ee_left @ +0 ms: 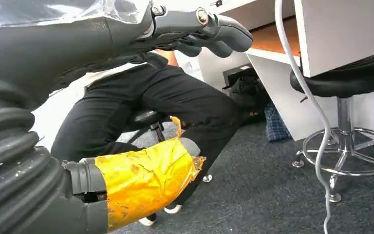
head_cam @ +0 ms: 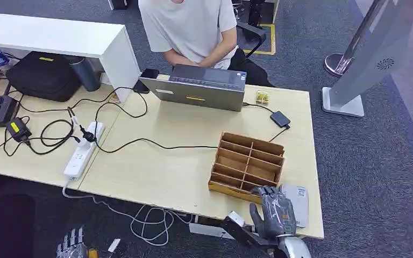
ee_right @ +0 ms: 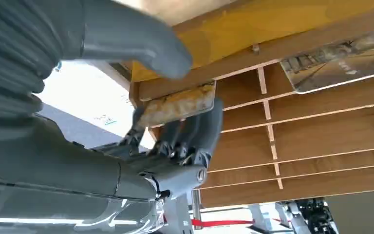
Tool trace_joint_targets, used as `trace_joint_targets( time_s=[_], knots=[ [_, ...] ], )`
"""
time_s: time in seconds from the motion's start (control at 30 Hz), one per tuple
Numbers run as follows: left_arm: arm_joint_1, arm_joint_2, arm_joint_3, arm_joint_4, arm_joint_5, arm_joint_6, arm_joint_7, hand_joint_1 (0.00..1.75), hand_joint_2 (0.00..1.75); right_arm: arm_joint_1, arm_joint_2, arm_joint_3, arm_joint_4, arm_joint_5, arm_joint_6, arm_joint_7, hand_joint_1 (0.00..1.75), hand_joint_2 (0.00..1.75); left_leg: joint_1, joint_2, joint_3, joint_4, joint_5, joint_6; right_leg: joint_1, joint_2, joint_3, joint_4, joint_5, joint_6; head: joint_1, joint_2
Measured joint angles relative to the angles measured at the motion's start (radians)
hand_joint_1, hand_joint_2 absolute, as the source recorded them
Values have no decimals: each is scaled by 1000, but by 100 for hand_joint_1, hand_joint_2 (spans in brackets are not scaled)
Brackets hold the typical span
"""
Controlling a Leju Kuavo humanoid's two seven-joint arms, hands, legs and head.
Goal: Pass the card to the sensor for recognition and then transmit it.
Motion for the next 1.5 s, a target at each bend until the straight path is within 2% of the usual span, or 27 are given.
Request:
trace_joint_targets(
  time_s=[0.63,0.77,0.97,1.27,1.5],
  knots=[
    [1,0,8,0,2,0,-42,0,175,22,2,-48,4,-58,-40,-26,175,175,0,0,0,0,0,0,0,0,0,0,0,0,0,0],
    [1,0,8,0,-1,0,-22,0,175,31,2,-58,3,-61,-52,-36,175,175,0,0,0,0,0,0,0,0,0,0,0,0,0,0],
    [1,0,8,-6,0,0,-27,0,175,44,2,-72,-1,-56,-74,-41,175,175,0,0,0,0,0,0,0,0,0,0,0,0,0,0],
    [2,0,9,-20,-2,0,-31,0,175,53,-13,-113,-132,0,-68,-3,175,175,0,0,0,0,0,0,0,0,0,0,0,0,0,0],
    [1,0,3,-30,-2,0,-31,0,175,9,-59,-150,-237,0,-13,4,175,175,0,0,0,0,0,0,0,0,0,0,0,0,0,0]
  ],
)
